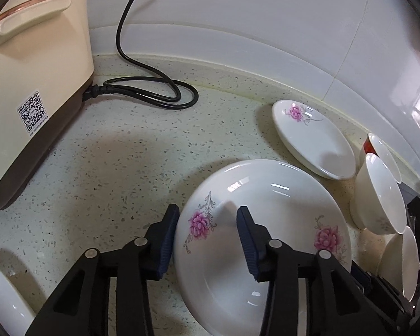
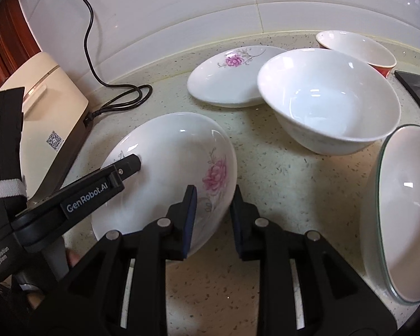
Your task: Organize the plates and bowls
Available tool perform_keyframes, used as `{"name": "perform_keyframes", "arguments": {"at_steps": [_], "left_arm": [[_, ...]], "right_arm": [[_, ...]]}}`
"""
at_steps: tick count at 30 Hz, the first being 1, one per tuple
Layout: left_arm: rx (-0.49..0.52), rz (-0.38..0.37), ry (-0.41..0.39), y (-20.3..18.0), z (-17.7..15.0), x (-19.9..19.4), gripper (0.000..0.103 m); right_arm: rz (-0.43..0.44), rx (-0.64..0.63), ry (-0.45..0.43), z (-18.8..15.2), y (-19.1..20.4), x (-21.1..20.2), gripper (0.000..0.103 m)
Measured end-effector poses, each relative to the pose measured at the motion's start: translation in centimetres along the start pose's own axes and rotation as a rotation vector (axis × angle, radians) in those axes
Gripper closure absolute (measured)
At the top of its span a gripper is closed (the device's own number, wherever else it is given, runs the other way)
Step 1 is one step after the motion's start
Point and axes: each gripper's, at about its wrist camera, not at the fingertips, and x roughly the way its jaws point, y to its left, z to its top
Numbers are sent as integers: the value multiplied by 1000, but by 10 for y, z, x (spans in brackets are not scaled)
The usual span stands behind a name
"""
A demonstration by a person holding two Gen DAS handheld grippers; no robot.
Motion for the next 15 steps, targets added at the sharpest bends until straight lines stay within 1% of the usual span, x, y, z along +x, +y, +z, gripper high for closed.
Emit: {"name": "perform_keyframes", "arguments": {"at_steps": [1, 2, 3, 4, 7, 8, 9, 10, 11, 13, 14, 15], "left_arm": [[-4, -23, 2, 2, 0, 0, 49], [-10, -42, 4, 3, 0, -1, 41], [-16, -64, 7, 4, 0, -2, 37], [-18, -63, 9, 5, -1, -2, 34], [0, -47, 3, 4, -2, -2, 35], [19, -20, 1, 1, -3, -2, 41], [26, 8, -7, 0, -4, -2, 50], [25, 46, -18, 1, -4, -3, 64], [9, 39, -22, 5, -4, -4, 75], [-49, -19, -15, 17, -1, -5, 82], [-59, -21, -20, 21, -1, -7, 85], [-48, -5, -36, 19, -1, -10, 87]], "right_arm": [[2, 0, 1, 0, 0, 0, 74], [1, -2, 1, 0, 0, -1, 74], [-3, -7, 2, 0, 1, 0, 73], [-8, -15, 2, -1, 3, 0, 73], [-9, -31, 6, -2, 6, 0, 73], [-7, -37, 8, -2, 7, 0, 76], [-7, -40, 10, -2, 7, 0, 78], [-1, -41, 13, -2, 7, 0, 80], [2, -42, 13, -3, 7, -1, 80], [-8, -25, 6, -3, 4, -3, 81], [7, -8, 1, -3, 1, -4, 81], [24, 4, -3, -2, -1, -6, 82]]}}
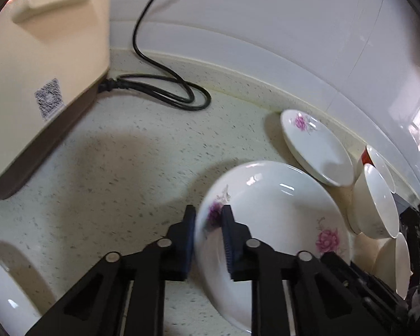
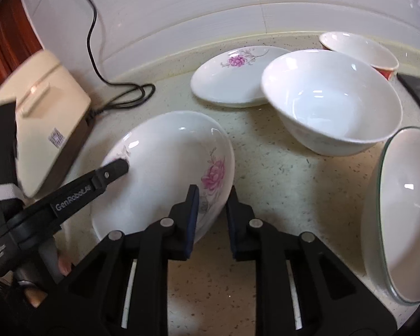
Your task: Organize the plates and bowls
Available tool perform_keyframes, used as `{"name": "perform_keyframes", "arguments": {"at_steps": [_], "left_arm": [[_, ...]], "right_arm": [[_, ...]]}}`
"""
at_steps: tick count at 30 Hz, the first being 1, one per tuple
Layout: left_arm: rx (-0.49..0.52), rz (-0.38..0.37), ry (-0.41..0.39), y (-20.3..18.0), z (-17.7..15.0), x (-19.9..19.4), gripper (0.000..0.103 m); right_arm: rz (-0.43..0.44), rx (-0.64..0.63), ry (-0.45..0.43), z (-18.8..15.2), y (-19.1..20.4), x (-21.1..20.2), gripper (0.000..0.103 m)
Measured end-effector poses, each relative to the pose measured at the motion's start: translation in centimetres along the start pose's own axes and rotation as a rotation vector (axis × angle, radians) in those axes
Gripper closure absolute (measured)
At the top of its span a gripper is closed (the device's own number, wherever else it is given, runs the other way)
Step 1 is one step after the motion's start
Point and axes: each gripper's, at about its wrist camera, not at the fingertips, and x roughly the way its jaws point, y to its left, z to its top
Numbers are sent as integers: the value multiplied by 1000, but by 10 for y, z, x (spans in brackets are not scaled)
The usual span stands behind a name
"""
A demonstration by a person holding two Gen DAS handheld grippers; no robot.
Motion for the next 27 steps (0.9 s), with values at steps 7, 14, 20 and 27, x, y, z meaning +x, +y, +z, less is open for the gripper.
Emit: {"name": "perform_keyframes", "arguments": {"at_steps": [7, 14, 20, 27], "left_arm": [[84, 36, -132, -17, -3, -27, 99], [4, 38, -120, -3, 0, -28, 97], [-98, 100, -90, 27, 9, -23, 19], [3, 76, -5, 8, 3, 4, 27]], "right_arm": [[24, -19, -43, 0, 9, -10, 82], [27, 20, 18, -1, 6, 1, 84], [16, 12, 4, -1, 9, 0, 84], [24, 13, 16, -2, 7, 2, 83]]}}
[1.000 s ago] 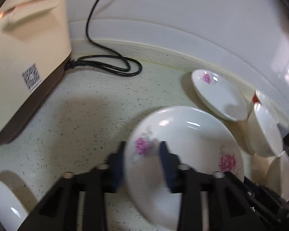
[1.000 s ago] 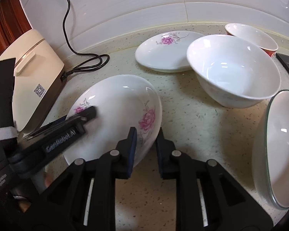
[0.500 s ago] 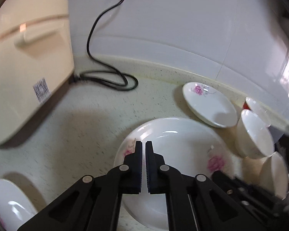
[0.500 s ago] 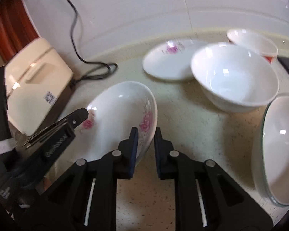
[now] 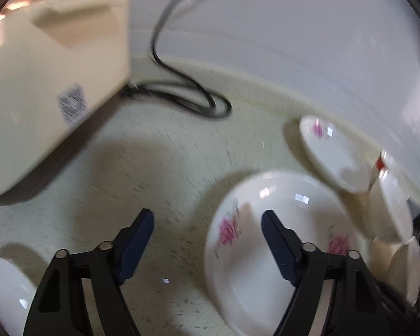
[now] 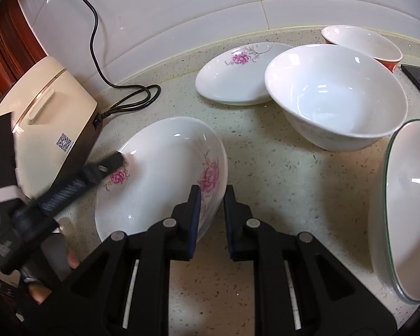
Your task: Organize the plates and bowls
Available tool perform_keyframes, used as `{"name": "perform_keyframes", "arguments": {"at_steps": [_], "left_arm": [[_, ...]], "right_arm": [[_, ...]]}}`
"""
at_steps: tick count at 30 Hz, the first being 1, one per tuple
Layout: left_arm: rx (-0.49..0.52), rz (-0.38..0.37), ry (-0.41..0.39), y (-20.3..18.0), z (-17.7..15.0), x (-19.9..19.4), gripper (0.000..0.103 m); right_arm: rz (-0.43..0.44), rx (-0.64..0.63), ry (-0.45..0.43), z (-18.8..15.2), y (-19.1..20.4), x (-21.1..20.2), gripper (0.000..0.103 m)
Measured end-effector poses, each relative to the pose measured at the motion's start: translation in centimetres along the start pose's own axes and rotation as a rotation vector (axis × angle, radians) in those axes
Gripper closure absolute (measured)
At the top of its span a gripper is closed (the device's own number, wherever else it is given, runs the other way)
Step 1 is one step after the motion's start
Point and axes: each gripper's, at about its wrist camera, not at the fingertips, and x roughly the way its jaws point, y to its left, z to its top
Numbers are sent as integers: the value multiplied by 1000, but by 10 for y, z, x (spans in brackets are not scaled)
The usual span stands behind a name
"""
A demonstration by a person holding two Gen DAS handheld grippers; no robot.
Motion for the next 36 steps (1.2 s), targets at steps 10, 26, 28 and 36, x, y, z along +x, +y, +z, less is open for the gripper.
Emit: {"name": "perform_keyframes", "arguments": {"at_steps": [10, 26, 28, 36], "left_arm": [[47, -106, 0, -13, -3, -2, 75], [-55, -183, -107, 13, 1, -39, 75], [-61, -182, -119, 15, 0, -44, 75], [-84, -179, -170, 28, -11, -65, 75]], "right_arm": [[-3, 26, 4, 1, -8, 2, 79], [126, -5, -67, 4, 3, -18, 81], [137, -10, -71, 5, 5, -19, 81], [174, -56, -83, 4, 16, -24, 81]]}}
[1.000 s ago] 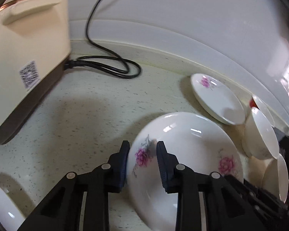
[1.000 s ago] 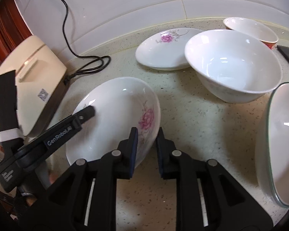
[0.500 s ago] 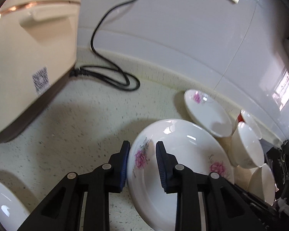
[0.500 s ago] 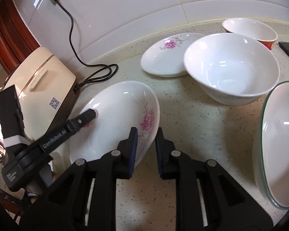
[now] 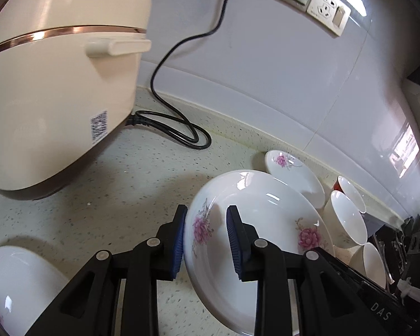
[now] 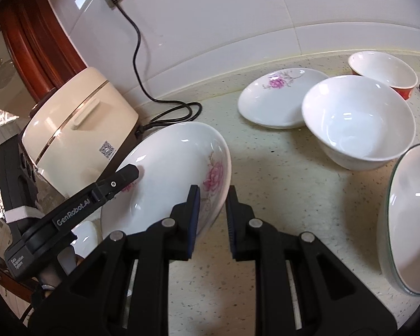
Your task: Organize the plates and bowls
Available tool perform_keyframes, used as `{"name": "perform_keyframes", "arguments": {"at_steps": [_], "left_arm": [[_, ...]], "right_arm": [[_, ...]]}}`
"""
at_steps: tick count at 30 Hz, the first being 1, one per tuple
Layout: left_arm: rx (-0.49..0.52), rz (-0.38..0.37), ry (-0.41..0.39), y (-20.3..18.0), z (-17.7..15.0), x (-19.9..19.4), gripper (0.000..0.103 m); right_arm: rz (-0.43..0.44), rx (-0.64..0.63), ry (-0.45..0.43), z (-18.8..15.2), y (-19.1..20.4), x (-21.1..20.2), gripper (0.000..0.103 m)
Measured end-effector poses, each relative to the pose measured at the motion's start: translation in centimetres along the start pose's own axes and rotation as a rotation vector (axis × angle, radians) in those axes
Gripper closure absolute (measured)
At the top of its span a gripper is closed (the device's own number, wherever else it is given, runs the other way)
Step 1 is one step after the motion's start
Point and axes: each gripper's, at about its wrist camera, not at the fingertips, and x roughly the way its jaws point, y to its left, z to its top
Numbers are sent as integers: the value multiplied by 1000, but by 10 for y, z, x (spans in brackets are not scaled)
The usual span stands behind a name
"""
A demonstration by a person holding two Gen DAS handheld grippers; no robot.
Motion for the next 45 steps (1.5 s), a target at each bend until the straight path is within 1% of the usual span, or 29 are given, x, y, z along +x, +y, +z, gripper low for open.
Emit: {"name": "perform_keyframes", "arguments": {"at_steps": [7, 13, 22, 28, 38, 45], "left_arm": [[7, 44, -69, 5, -3, -25, 75], [4, 64, -114, 12, -7, -46, 75], [-18, 87, -129, 27, -10, -63, 74], [-35, 123, -148, 41, -14, -83, 72], [-55, 143, -164, 65, -23, -103, 72], [-63, 156, -177, 79, -33, -116, 70]], "right_arm": [[39, -52, 0, -4, 15, 0, 81], [71, -78, 11, -7, 26, 3, 81], [110, -118, -4, -12, 41, 0, 81], [149, -177, 1, -21, 61, -1, 81], [190, -242, 43, -26, 85, 6, 81], [218, -286, 40, -32, 101, 4, 81]]}}
